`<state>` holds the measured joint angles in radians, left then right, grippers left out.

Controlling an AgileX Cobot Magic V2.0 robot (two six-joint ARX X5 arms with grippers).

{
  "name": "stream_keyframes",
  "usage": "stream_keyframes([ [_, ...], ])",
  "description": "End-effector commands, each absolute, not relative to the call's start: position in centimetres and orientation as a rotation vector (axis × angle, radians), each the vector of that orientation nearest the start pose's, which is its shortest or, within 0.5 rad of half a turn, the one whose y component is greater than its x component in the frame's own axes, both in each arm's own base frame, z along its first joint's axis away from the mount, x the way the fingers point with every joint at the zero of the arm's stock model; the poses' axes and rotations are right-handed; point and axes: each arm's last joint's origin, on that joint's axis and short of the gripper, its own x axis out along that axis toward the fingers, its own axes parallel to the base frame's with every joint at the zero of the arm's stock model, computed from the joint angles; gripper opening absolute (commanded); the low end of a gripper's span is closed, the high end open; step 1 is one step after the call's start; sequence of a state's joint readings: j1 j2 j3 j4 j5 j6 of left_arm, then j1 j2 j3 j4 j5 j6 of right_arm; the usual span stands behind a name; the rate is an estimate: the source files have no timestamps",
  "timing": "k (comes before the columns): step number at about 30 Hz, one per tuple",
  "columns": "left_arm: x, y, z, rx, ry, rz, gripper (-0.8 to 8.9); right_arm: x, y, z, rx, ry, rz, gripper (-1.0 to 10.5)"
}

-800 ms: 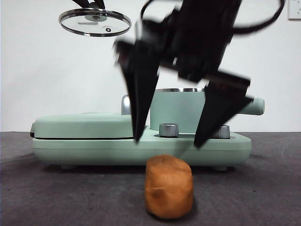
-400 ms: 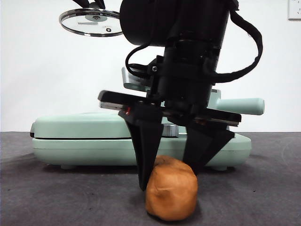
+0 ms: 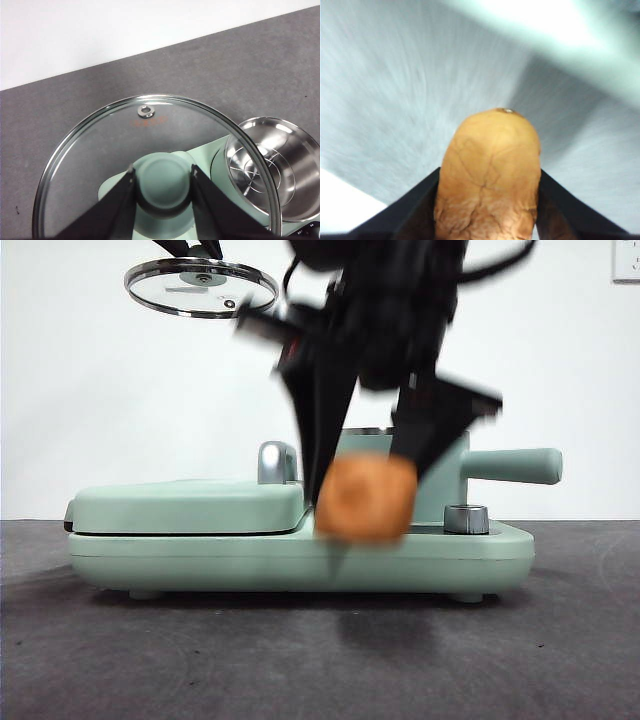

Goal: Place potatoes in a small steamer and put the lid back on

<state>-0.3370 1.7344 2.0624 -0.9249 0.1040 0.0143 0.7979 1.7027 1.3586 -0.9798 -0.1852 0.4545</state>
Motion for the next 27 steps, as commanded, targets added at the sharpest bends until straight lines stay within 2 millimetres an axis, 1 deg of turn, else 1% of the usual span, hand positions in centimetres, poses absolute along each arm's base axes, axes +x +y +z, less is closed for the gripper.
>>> stream_keyframes([
  [1,33.4,-12.1,45.7,0.081,0.538,-0.440,0.06,24.3,23.6,27.9,-0.100,1.373,0.576,1.1],
  [4,33.4,-12.1,45.6,0.081,0.538,-0.440,0.06,26.3,22.1,31.2,-0.080,1.285,0.584,1.1],
  [7,33.4,-12.1,45.6,0.081,0.540,-0.440,0.06,28.3,20.4,33.5,-0.039,1.201,0.563,1.1],
  [10,33.4,-12.1,45.6,0.081,0.541,-0.440,0.06,30.2,18.6,35.0,-0.005,1.142,0.528,1.1],
  [12,33.4,-12.1,45.6,0.081,0.541,-0.440,0.06,31.5,17.7,35.5,0.010,1.119,0.504,1.2],
  [15,33.4,-12.1,45.6,0.081,0.544,-0.440,0.06,33.6,16.6,35.6,0.031,1.101,0.473,1.2],
  [18,33.4,-12.1,45.5,0.081,0.546,-0.440,0.06,35.5,16.2,35.2,0.056,1.105,0.470,1.2],
  [22,33.3,-12.1,45.4,0.083,0.558,-0.441,0.06,38.1,16.1,33.8,0.083,1.129,0.465,1.2],
  [24,33.3,-12.1,45.4,0.083,0.562,-0.440,0.06,39.0,16.3,33.1,0.084,1.136,0.459,1.2],
  [27,33.3,-12.1,45.4,0.084,0.564,-0.441,0.06,40.4,16.7,31.5,0.085,1.159,0.451,1.2],
])
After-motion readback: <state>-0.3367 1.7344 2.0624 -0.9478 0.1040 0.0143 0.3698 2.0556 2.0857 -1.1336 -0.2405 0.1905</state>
